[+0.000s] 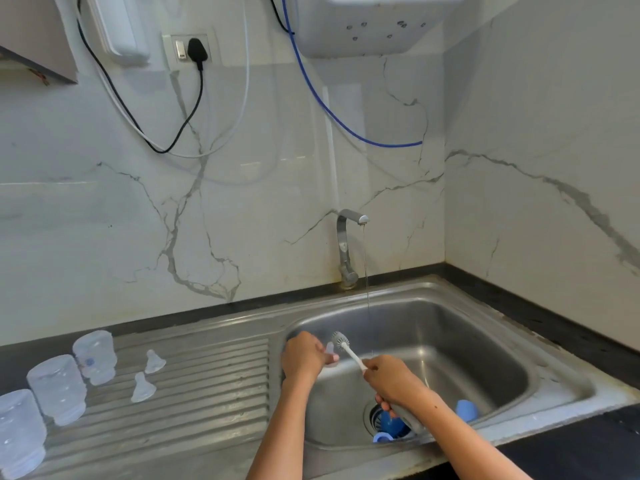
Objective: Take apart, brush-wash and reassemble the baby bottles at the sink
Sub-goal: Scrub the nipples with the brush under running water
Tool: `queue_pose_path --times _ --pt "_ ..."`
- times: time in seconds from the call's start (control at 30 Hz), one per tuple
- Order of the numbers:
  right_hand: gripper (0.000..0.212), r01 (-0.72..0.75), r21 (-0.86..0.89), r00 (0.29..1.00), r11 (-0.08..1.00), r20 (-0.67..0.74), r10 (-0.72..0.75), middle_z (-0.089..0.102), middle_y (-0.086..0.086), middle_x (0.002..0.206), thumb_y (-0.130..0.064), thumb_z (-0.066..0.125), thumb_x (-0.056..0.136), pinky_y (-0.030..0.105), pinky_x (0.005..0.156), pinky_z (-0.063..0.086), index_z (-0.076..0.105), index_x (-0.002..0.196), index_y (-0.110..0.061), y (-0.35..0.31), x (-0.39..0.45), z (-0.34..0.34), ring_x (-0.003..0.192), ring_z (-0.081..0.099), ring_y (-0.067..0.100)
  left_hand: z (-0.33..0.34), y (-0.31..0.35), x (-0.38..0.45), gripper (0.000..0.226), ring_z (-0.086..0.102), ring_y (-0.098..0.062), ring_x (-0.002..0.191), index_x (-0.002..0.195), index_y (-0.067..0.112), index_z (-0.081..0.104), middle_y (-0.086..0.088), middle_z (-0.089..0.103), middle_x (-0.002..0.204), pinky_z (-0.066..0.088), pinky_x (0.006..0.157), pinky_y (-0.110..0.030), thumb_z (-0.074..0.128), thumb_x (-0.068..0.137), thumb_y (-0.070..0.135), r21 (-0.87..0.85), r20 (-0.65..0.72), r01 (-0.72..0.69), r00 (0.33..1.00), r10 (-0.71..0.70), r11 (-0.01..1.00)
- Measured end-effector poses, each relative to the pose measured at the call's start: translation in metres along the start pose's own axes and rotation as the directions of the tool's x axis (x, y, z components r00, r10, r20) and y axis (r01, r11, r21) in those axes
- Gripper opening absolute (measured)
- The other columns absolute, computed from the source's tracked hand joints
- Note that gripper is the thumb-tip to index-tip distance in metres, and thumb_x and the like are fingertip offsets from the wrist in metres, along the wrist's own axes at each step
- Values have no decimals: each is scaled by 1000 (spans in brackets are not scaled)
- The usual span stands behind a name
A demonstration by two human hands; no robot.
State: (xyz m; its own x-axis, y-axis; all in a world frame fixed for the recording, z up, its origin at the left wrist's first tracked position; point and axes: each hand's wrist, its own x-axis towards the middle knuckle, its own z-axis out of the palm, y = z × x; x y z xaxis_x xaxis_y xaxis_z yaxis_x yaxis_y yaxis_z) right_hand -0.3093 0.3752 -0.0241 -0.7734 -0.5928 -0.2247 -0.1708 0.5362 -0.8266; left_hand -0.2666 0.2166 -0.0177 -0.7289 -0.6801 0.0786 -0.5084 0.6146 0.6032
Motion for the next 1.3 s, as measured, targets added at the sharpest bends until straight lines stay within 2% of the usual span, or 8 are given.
queue_pose_path --times 0.2,0.4,0.53,0.7,0.8,0.97,1.2,1.3 --pt "37 89 66 993 994 -81 -84 52 6 63 -7 33 99 23 38 43 50 132 -6 -37 -12 12 37 47 13 -37 -6 -6 22 61 -17 78 71 17 66 -3 68 81 43 71 -27 83 70 31 -218 -105 -23 995 0 976" --pt "20 101 144 994 984 -58 -93 50 3 37 -2 31 96 14 33 35 50 93 -6 -77 -18 61 23 43 10 -89 -69 -28 24 65 -18 85 76 16 70 -1 69 83 47 77 -27 87 65 29 -270 -180 21 981 -72 963" --pt "27 128 90 990 988 -78 -121 55 7 52 -7 32 98 22 44 47 56 110 -4 -82 -12 86 30 49 13 -132 -118 -46 27 62 -14 80 83 9 73 -1 69 81 40 68 -21 86 67 27 -291 -221 34 970 -101 956" --pt "24 138 56 986 989 -99 -133 54 7 52 -8 34 100 14 29 32 56 108 -3 -75 -9 95 23 45 7 -174 -165 -65 16 56 -7 67 72 12 73 2 65 70 39 64 -21 84 70 24 -270 -307 61 940 -146 961" --pt "26 163 52 982 985 -107 -156 52 7 49 -7 36 100 13 27 29 59 106 0 -76 -8 95 22 43 7 -186 -190 -75 20 58 -8 72 83 11 75 5 66 74 40 68 -20 84 70 25 -260 -328 118 923 -202 958" --pt "20 178 56 978 982 -116 -171 52 5 46 -7 38 99 12 27 29 52 87 -12 -75 -9 93 23 43 9 -190 -215 -85 25 63 -15 83 87 9 76 0 72 85 47 75 -27 85 68 23 -188 -342 217 900 -271 958" --pt "23 119 152 991 981 -71 -110 50 9 53 -7 36 98 21 37 40 58 91 -1 -73 -10 93 31 43 14 -187 -220 -83 29 64 -18 87 88 10 76 -3 73 90 50 80 -31 88 65 22 -160 -335 273 889 -312 949" --pt "25 125 159 992 979 -54 -118 50 9 55 -6 35 99 21 36 41 60 98 -5 -73 -13 93 34 44 14 -185 -221 -82 30 64 -18 88 89 9 76 -3 72 90 49 79 -29 88 65 22 -154 -331 283 888 -319 947"
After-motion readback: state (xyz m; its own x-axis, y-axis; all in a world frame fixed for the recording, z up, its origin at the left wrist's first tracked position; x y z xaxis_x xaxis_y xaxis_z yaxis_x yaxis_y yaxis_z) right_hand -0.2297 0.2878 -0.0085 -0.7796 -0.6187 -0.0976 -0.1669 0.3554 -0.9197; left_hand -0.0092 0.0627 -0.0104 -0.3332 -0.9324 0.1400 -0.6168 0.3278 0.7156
